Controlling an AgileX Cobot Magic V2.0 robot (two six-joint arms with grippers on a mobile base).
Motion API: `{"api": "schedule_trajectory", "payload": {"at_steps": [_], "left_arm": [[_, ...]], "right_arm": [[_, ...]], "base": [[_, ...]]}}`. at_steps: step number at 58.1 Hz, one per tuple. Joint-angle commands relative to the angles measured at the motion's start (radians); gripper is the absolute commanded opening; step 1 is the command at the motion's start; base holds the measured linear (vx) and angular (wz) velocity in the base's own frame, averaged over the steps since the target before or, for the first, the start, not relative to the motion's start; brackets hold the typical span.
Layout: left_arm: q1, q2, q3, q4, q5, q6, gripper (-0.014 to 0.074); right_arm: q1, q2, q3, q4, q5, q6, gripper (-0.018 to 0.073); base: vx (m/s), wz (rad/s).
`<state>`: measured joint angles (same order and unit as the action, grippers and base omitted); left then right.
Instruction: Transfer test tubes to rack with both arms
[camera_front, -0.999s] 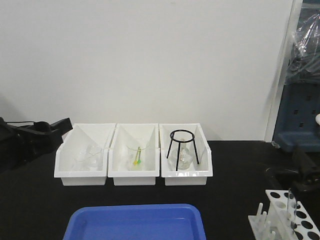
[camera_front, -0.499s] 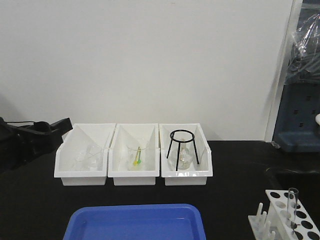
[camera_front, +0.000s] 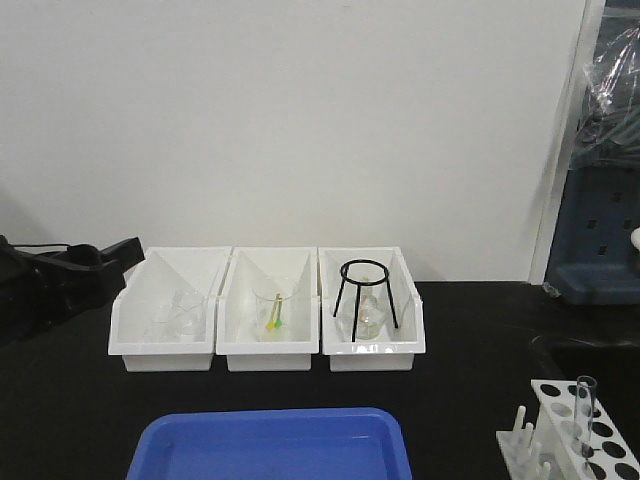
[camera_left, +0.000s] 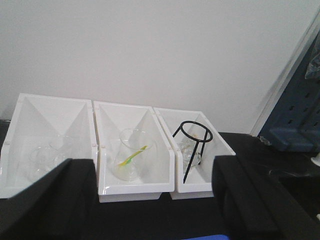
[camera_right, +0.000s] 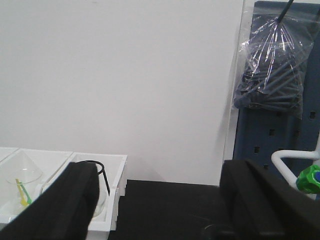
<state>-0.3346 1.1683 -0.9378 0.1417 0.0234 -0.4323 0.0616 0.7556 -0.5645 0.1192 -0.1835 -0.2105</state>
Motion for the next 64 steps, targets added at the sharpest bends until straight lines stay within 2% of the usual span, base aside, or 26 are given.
{"api": "schedule_trajectory", "payload": {"at_steps": [1, 9, 14, 21, 30, 39, 48, 53, 55, 61, 64], "left_arm": [[0.018, -0.047, -0.035, -0.003, -0.037, 0.068, 0.0576], [0.046, -0.116, -0.033, -0.005, 0.094, 0.218, 0.0500], [0.064, -0.175, -0.002, -0.006, 0.131, 0.321, 0.0409], [0.093, -0.287, 0.132, -0.013, 0.040, 0.432, 0.0242], [0.172, -0.500, 0.402, -0.013, -0.134, 0.441, 0.0002], [0.244, -0.753, 0.627, -0.014, -0.133, 0.416, -0.0006], [0.309, -0.976, 0.770, -0.014, -0.106, 0.403, -0.0004], [0.322, -1.087, 0.835, -0.019, -0.105, 0.396, -0.0004], [0.325, -1.121, 0.864, -0.034, -0.105, 0.396, -0.0004], [0.327, -1.201, 0.947, -0.142, -0.116, 0.396, -0.0004], [0.327, -1.183, 0.936, -0.194, -0.046, 0.397, -0.0004]], "right_arm": [[-0.003, -0.006, -0.034, -0.011, -0.079, -0.011, 0.0566], [-0.003, -0.006, -0.034, -0.011, -0.079, -0.011, 0.0566], [-0.003, -0.006, -0.034, -0.011, -0.079, -0.011, 0.0566], [-0.003, -0.006, -0.034, -0.011, -0.079, -0.011, 0.0566], [-0.003, -0.006, -0.034, -0.011, -0.076, -0.011, 0.0566], [-0.003, -0.006, -0.034, -0.011, -0.078, -0.011, 0.0566], [-0.003, -0.006, -0.034, -0.011, -0.079, -0.011, 0.0566], [-0.003, -0.006, -0.034, -0.011, -0.079, -0.011, 0.0566], [-0.003, -0.006, -0.034, -0.011, -0.079, -0.011, 0.0566], [-0.003, -0.006, -0.034, -0.011, -0.081, -0.011, 0.0566], [-0.003, -0.006, -0.034, -0.011, -0.071, -0.011, 0.0566]], "base": [[0.00, 0.00], [0.00, 0.00], [0.00, 0.00], [0.00, 0.00], [0.00, 0.00], [0.00, 0.00], [0.00, 0.00], [0.00, 0.00], [0.00, 0.00], [0.00, 0.00], [0.00, 0.00]]}}
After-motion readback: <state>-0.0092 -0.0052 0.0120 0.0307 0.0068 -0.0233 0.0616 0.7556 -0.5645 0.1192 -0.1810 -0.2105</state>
